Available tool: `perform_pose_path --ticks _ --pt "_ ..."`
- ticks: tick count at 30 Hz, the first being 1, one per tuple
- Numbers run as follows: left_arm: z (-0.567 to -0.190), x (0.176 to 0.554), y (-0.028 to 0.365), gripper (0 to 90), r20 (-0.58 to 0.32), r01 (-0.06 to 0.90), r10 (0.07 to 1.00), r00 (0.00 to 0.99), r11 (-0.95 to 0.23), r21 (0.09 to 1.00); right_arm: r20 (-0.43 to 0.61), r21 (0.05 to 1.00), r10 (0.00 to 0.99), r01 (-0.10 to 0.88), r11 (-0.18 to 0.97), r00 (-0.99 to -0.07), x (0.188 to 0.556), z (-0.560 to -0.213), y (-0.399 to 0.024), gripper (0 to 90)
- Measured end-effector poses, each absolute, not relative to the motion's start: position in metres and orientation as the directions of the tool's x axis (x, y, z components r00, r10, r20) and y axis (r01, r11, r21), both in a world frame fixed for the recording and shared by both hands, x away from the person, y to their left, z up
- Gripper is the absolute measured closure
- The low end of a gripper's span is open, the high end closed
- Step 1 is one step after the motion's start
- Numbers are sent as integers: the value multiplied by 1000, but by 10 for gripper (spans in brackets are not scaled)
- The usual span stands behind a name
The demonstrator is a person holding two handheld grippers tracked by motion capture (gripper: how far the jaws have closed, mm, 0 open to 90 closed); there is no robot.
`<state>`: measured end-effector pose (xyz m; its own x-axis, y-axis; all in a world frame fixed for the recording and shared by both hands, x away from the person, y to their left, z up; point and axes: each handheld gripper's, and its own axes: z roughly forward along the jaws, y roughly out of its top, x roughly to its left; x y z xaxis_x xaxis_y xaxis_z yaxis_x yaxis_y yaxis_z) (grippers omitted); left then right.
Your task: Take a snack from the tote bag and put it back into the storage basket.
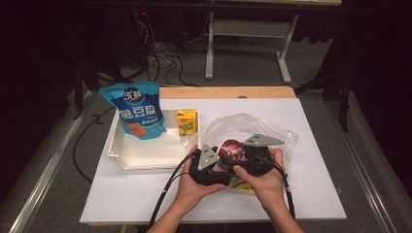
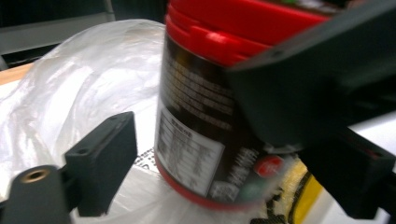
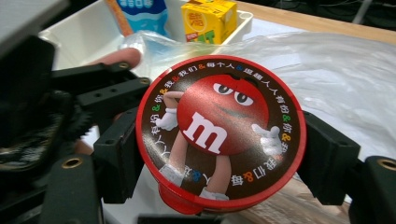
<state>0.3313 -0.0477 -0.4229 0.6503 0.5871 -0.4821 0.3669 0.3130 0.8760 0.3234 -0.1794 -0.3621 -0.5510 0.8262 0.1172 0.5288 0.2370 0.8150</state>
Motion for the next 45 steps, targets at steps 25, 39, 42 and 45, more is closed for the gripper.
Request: perform_pose_path --ticks 25,39,42,45 --pt "-424 330 -24 240 -529 387 575 625 361 849 169 870 818 473 138 -550 308 -354 -213 157" --pt "-417 318 12 241 -545 371 579 607 401 838 166 856 870 506 107 -465 302 -379 -258 164" --pt "-417 316 23 241 -553 368 580 598 415 832 156 854 875 508 113 -458 300 -385 -264 164" --pt "-417 315 33 241 -548 359 597 586 415 836 152 847 886 519 112 -438 297 -391 -271 166"
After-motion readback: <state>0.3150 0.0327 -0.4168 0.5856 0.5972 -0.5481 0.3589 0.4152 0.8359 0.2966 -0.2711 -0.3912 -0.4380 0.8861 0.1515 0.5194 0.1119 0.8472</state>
